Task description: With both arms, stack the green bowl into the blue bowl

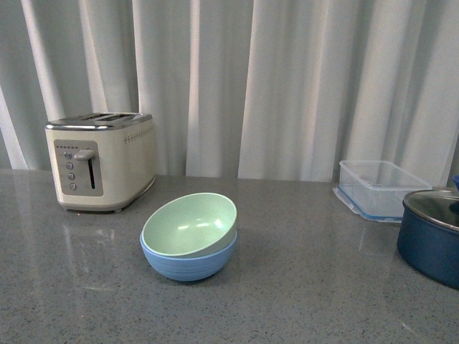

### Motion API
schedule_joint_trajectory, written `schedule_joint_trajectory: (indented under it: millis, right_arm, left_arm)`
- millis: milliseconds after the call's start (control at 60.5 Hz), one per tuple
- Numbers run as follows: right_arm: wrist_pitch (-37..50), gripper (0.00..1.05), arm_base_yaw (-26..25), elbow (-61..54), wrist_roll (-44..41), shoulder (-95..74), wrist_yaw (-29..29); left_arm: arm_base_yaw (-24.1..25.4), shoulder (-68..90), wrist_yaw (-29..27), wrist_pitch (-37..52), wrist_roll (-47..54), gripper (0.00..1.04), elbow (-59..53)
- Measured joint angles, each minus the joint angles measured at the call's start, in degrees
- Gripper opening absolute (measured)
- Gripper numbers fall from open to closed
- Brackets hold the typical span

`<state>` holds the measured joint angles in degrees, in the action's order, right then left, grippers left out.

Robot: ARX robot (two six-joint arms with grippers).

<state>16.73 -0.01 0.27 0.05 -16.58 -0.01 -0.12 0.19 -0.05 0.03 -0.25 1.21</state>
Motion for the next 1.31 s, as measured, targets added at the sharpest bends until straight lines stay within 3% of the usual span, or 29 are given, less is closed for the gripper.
schedule_joint_trajectory:
  millis: [331, 413, 546, 661, 1058, 1306]
  right_arm:
    - [-6.9, 0.01, 0.0, 0.0, 0.0, 7.0, 0.0]
    - [-15.6, 0.01, 0.0, 0.0, 0.0, 13.6, 0.0]
    - [-16.6, 0.01, 0.0, 0.0, 0.0, 16.3, 0.0]
    - [-16.6, 0.25, 0.0, 0.0, -0.1, 16.3, -0.1]
    - [-16.6, 0.96, 0.0, 0.0, -0.1, 16.3, 0.0]
    - [-16.6, 0.95, 0.0, 0.0, -0.1, 16.3, 0.0]
  left_arm:
    - [0.0, 0.0, 0.0, 0.0, 0.0, 0.98, 0.0]
    - [0.0, 0.0, 0.0, 0.0, 0.0, 0.98, 0.0]
    - [0.0, 0.0, 0.0, 0.0, 0.0, 0.98, 0.0]
    - [0.0, 0.0, 0.0, 0.0, 0.0, 0.98, 0.0]
    - [0.0, 0.0, 0.0, 0.0, 0.0, 0.98, 0.0]
    - [0.0, 0.0, 0.0, 0.0, 0.0, 0.98, 0.0]
